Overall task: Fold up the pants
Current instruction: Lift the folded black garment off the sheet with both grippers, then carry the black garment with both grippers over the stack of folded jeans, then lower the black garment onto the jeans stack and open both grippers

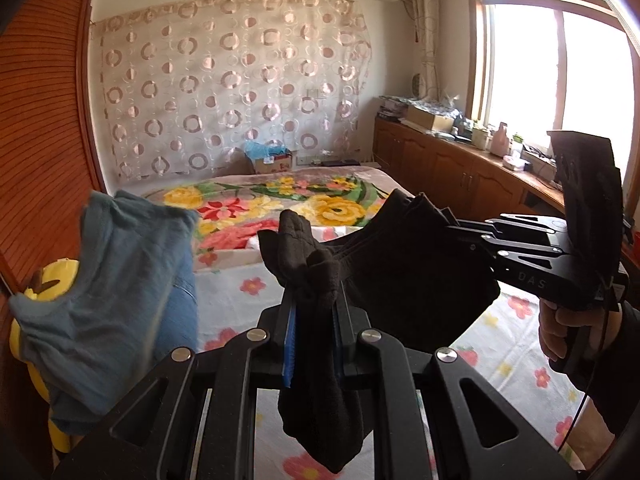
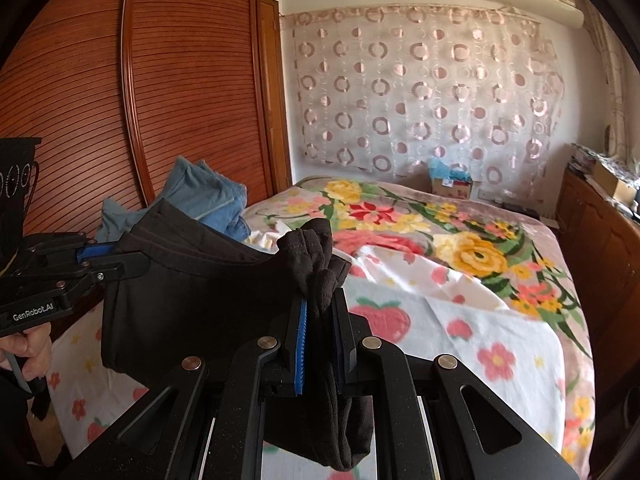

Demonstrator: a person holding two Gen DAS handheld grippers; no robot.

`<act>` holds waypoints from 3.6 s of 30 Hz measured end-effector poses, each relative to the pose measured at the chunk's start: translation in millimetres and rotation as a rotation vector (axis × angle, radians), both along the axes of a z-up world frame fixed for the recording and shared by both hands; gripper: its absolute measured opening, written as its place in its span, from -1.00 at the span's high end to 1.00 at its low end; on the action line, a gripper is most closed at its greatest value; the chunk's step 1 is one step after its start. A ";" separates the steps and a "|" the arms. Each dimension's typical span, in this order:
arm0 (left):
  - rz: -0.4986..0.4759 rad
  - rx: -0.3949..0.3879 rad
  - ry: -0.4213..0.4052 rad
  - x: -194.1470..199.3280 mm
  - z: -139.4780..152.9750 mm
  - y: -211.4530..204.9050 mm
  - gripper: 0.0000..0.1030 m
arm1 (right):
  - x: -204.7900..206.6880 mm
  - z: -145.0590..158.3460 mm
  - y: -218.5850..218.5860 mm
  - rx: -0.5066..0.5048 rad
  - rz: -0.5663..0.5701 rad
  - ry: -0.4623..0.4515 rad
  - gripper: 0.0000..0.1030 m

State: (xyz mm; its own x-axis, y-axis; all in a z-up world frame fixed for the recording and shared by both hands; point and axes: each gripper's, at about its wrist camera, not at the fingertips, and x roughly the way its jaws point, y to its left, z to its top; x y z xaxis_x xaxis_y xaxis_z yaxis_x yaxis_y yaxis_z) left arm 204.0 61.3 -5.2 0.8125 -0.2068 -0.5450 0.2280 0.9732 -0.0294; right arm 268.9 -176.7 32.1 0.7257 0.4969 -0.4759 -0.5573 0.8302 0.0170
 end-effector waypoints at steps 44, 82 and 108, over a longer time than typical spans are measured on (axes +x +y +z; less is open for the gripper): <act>0.474 -0.021 -0.033 -16.4 -5.0 157.0 0.69 | 171.1 -4.4 140.3 -0.048 0.387 -0.109 0.79; 0.451 0.053 -0.008 -18.5 -2.8 154.1 -0.54 | 134.0 7.1 104.5 -0.035 0.339 -0.002 0.42; 0.440 0.066 -0.008 -18.4 0.7 143.0 -0.54 | 108.7 8.0 79.3 -0.025 0.298 -0.021 0.08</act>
State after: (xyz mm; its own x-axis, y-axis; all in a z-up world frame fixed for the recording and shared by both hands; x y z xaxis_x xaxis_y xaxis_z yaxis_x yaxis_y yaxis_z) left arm 185.7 204.4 -4.5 0.8198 0.1948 -0.5385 -0.2084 0.9774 0.0362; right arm 377.6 -97.4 40.1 0.5599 0.6777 -0.4767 -0.7762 0.6303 -0.0156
